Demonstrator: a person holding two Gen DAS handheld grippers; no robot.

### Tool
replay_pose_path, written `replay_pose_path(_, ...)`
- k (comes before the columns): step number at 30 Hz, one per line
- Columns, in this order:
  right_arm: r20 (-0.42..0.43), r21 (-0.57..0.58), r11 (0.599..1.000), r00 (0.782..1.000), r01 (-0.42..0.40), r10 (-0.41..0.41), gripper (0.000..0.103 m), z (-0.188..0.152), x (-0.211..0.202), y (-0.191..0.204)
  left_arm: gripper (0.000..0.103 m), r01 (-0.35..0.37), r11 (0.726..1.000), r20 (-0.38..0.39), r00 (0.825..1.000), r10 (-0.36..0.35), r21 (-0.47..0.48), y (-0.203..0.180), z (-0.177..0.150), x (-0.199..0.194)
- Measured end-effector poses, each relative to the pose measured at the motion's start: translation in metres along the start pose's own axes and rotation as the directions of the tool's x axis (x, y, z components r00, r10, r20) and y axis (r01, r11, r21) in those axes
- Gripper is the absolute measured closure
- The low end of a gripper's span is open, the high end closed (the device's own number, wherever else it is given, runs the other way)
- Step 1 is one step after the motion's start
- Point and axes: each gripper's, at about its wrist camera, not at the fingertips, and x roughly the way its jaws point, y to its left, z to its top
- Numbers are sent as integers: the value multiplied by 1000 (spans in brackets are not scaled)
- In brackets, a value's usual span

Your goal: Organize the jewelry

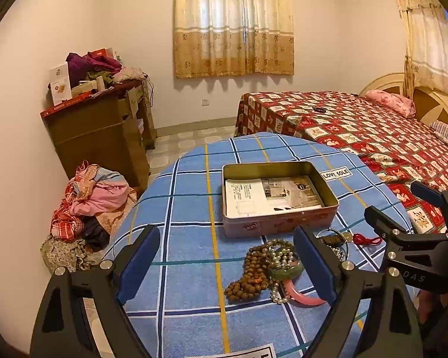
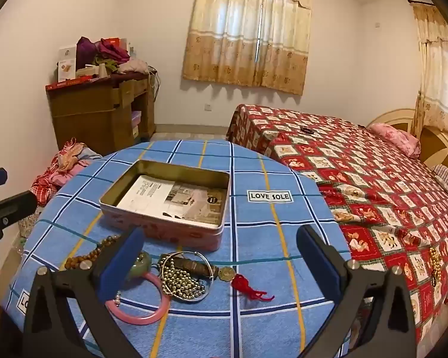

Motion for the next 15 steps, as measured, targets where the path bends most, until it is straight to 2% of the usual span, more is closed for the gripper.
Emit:
replay_pose_path(10, 13, 16, 1000, 1000, 17, -17, 0, 2, 6, 3, 12, -10, 1000, -3, 1000, 10, 8, 4, -6, 1)
replay_pose_path(15, 9, 11, 1000, 1000, -9, 9, 0, 1, 1, 0, 12, -12, 1000, -8, 1000, 12, 17, 4, -4, 3)
